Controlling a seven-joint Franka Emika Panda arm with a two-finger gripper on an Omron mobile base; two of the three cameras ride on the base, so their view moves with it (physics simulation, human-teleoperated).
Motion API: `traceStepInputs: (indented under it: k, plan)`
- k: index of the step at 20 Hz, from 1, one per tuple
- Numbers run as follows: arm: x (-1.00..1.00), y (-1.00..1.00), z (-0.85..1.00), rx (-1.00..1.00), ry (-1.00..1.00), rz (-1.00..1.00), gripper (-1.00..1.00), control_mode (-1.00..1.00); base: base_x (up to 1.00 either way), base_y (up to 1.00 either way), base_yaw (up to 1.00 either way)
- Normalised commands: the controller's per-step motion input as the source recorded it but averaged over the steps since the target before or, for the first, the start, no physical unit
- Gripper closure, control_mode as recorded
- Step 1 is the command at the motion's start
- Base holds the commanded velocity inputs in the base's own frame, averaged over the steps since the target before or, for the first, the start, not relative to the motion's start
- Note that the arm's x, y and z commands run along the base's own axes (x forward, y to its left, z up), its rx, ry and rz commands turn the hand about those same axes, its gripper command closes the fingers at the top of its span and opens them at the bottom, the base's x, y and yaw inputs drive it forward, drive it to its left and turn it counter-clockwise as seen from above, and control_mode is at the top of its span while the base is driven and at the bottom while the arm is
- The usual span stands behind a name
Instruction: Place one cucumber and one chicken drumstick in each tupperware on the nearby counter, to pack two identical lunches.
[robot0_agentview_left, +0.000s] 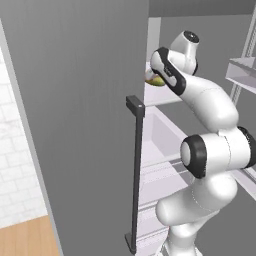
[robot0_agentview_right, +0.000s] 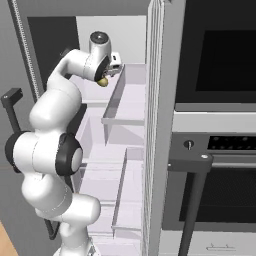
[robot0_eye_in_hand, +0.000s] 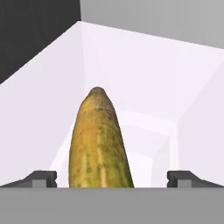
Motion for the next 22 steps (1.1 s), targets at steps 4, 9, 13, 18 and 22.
traceStepInputs:
  k: [4, 9, 13, 18, 22]
  plan:
    - [0.00, 0.12, -0.08, 0.00, 0.00, 0.01, -1.00, -1.00, 0.00, 0.00, 0.00]
    - [0.06, 0.12, -0.17, 0.00, 0.02, 0.05, -1.00, -1.00, 0.00, 0.00, 0.00]
    - [0.24, 0.00, -0.39, 0.00, 0.06, 0.12, -1.00, -1.00, 0.00, 0.00, 0.00]
    - [0.09, 0.11, -0.44, 0.00, 0.11, 0.12, 1.00, -1.00, 0.00, 0.00, 0.00]
    - [0.00, 0.40, -0.25, -0.01, 0.02, 0.07, 1.00, -1.00, 0.00, 0.00, 0.00]
